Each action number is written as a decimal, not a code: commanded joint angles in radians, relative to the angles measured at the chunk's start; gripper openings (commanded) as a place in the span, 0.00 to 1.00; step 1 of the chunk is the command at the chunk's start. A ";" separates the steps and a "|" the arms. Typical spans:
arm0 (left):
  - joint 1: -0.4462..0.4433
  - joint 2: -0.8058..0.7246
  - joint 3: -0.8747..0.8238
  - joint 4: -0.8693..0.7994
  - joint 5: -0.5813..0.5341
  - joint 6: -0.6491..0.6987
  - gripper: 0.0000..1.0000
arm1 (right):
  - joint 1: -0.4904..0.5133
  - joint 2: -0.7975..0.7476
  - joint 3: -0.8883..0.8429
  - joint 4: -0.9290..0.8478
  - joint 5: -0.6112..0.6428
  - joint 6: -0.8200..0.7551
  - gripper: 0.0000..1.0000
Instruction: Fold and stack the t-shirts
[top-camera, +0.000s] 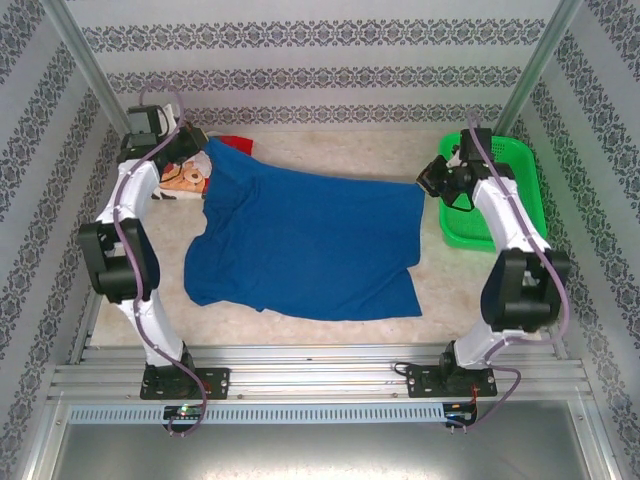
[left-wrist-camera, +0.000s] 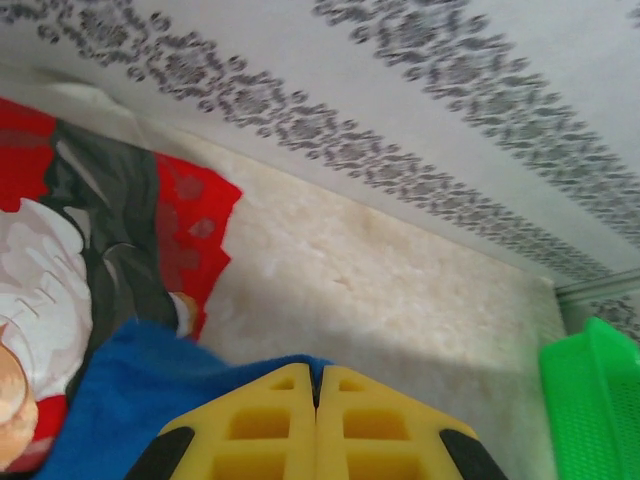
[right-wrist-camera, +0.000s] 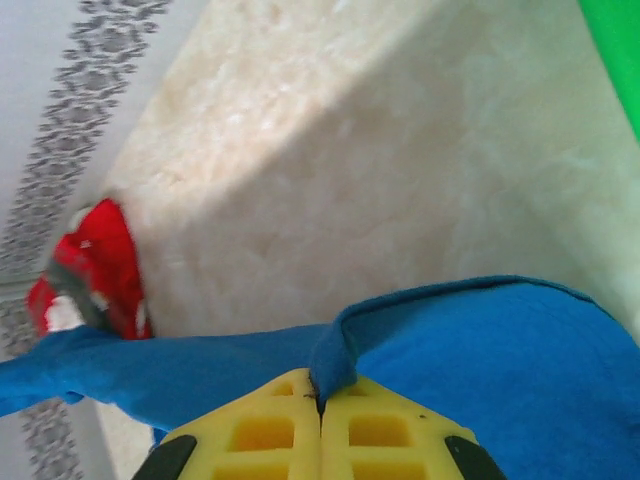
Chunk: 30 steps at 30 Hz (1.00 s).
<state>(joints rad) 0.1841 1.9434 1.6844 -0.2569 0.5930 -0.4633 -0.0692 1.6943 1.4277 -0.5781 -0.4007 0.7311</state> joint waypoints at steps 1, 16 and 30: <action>-0.006 0.018 0.085 0.042 0.008 0.022 0.00 | 0.011 0.047 0.092 0.039 0.062 -0.040 0.00; 0.007 -0.410 0.350 0.009 0.002 -0.080 0.00 | 0.019 -0.359 0.279 0.016 -0.224 0.097 0.00; 0.008 -0.662 0.504 -0.108 -0.036 -0.054 0.00 | 0.003 -0.707 0.347 -0.017 -0.367 0.277 0.00</action>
<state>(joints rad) 0.1852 1.3212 2.1250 -0.3355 0.5854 -0.5308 -0.0570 1.0176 1.7279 -0.5922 -0.7136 0.9539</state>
